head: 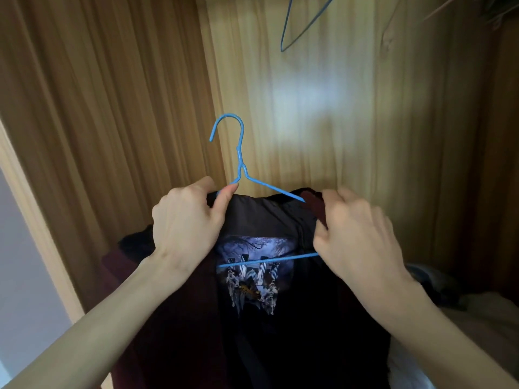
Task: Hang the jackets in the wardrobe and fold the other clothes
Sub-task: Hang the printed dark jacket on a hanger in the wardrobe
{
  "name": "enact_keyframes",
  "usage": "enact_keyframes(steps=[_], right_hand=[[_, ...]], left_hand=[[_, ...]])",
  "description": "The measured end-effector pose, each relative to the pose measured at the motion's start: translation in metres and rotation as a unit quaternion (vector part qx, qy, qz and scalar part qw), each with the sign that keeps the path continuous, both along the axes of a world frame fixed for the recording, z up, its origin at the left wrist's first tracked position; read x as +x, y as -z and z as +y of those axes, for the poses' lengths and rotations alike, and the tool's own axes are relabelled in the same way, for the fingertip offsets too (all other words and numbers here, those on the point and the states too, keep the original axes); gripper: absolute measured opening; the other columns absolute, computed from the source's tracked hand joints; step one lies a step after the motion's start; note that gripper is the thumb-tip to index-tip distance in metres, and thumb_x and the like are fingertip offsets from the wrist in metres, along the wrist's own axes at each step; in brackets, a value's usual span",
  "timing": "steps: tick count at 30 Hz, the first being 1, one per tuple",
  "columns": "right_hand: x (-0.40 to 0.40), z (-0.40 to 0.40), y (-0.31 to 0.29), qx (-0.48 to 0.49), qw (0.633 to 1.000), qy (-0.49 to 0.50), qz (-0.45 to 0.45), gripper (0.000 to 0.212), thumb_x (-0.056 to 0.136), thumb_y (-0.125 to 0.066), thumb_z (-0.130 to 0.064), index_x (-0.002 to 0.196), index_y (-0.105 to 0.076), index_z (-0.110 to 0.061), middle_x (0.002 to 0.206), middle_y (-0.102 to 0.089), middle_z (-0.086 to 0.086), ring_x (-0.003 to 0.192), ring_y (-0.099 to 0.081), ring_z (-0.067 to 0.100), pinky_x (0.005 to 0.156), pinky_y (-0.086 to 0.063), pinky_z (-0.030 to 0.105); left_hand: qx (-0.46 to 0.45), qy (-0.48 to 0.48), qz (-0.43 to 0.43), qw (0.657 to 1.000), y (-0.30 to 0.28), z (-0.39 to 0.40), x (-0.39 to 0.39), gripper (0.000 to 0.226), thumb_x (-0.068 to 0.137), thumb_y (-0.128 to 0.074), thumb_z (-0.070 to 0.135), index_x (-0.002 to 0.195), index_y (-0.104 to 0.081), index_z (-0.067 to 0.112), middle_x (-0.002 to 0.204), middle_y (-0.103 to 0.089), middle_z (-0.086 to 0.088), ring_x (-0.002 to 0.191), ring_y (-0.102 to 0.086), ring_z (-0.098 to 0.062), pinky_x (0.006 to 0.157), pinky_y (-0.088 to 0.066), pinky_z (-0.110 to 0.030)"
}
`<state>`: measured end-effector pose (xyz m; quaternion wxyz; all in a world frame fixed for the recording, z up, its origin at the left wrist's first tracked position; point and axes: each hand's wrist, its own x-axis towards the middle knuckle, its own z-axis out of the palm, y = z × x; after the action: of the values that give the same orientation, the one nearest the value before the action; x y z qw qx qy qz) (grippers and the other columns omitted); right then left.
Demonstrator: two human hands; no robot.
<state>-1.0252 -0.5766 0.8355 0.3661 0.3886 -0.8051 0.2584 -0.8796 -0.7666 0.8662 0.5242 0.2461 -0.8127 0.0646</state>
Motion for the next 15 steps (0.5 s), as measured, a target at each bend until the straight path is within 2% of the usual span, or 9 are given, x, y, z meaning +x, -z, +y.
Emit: enact_keyframes(steps=[2, 4, 5, 6, 8, 9, 10, 12, 15], right_hand=[[-0.006, 0.003, -0.001, -0.02, 0.998, -0.05, -0.016, 0.014, 0.087, -0.064, -0.026, 0.094, -0.065, -0.014, 0.087, -0.059, 0.007, 0.077, -0.063, 0.044, 0.057, -0.038, 0.039], [-0.021, 0.007, -0.009, -0.026, 0.99, -0.117, -0.069, 0.038, 0.092, -0.054, -0.055, 0.089, -0.068, -0.02, 0.076, -0.06, -0.001, 0.077, -0.063, 0.029, 0.059, -0.043, 0.037], [-0.03, 0.01, -0.013, -0.018, 0.989, -0.133, -0.068, 0.052, 0.093, -0.046, -0.068, 0.083, -0.068, -0.022, 0.07, -0.057, -0.004, 0.074, -0.06, 0.023, 0.06, -0.042, 0.035], [-0.041, 0.01, -0.016, -0.016, 0.987, -0.153, -0.053, 0.06, 0.096, -0.039, -0.073, 0.08, -0.069, -0.022, 0.068, -0.055, -0.006, 0.075, -0.057, 0.021, 0.064, -0.042, 0.035], [-0.061, 0.008, -0.019, -0.021, 0.966, -0.248, -0.07, 0.051, 0.102, -0.041, -0.064, 0.085, -0.073, -0.028, 0.082, -0.058, -0.009, 0.09, -0.057, 0.021, 0.084, -0.044, 0.039], [-0.069, 0.007, -0.02, -0.012, 0.945, -0.302, -0.124, 0.043, 0.099, -0.043, -0.06, 0.091, -0.071, -0.028, 0.091, -0.06, -0.01, 0.097, -0.058, 0.016, 0.091, -0.044, 0.039], [-0.076, 0.004, -0.021, 0.008, 0.921, -0.345, -0.181, 0.037, 0.098, -0.044, -0.059, 0.096, -0.068, -0.031, 0.096, -0.063, -0.012, 0.098, -0.059, 0.009, 0.092, -0.045, 0.035], [-0.083, -0.004, -0.021, 0.066, 0.902, -0.37, -0.212, 0.036, 0.1, -0.047, -0.065, 0.098, -0.064, -0.033, 0.092, -0.066, -0.013, 0.088, -0.06, 0.001, 0.082, -0.046, 0.03], [-0.084, -0.012, -0.018, 0.083, 0.916, -0.36, -0.155, 0.051, 0.093, -0.052, -0.072, 0.087, -0.06, -0.022, 0.076, -0.055, 0.005, 0.068, -0.049, 0.009, 0.069, -0.044, 0.044]], left_hand=[[0.016, 0.018, 0.01, 1.0, -0.001, -0.001, 0.006, 0.053, 0.096, -0.05, 0.068, 0.073, -0.06, 0.021, 0.05, -0.051, 0.003, 0.059, -0.056, -0.033, 0.059, -0.043, -0.037], [0.034, 0.032, 0.02, 0.999, 0.001, -0.002, 0.012, 0.052, 0.095, -0.052, 0.07, 0.072, -0.059, 0.023, 0.049, -0.051, 0.004, 0.058, -0.056, -0.027, 0.06, -0.044, -0.037], [0.04, 0.034, 0.025, 0.998, 0.002, -0.003, 0.014, 0.053, 0.094, -0.052, 0.07, 0.07, -0.058, 0.023, 0.049, -0.051, 0.004, 0.058, -0.056, -0.026, 0.06, -0.043, -0.036], [0.043, 0.033, 0.034, 0.998, 0.004, -0.003, 0.015, 0.053, 0.094, -0.053, 0.069, 0.069, -0.057, 0.023, 0.049, -0.051, 0.004, 0.057, -0.055, -0.024, 0.06, -0.04, -0.036], [0.044, 0.025, 0.053, 0.997, 0.006, -0.005, 0.019, 0.052, 0.094, -0.054, 0.069, 0.068, -0.055, 0.023, 0.048, -0.05, 0.005, 0.056, -0.052, -0.019, 0.06, -0.035, -0.034], [0.046, 0.02, 0.058, 0.997, 0.006, -0.007, 0.02, 0.053, 0.094, -0.054, 0.069, 0.068, -0.055, 0.023, 0.048, -0.049, 0.005, 0.055, -0.051, -0.016, 0.06, -0.034, -0.034], [0.05, 0.016, 0.059, 0.997, 0.006, -0.009, 0.021, 0.054, 0.094, -0.054, 0.07, 0.068, -0.054, 0.023, 0.047, -0.05, 0.005, 0.055, -0.051, -0.015, 0.06, -0.035, -0.034], [0.06, 0.014, 0.048, 0.997, 0.008, -0.012, 0.021, 0.055, 0.094, -0.054, 0.073, 0.069, -0.054, 0.024, 0.047, -0.051, 0.004, 0.056, -0.054, -0.016, 0.061, -0.04, -0.035], [0.085, 0.024, 0.019, 0.996, 0.012, -0.018, 0.02, 0.051, 0.091, -0.054, 0.075, 0.077, -0.056, 0.026, 0.054, -0.06, 0.008, 0.06, -0.058, -0.01, 0.063, -0.044, -0.035]])
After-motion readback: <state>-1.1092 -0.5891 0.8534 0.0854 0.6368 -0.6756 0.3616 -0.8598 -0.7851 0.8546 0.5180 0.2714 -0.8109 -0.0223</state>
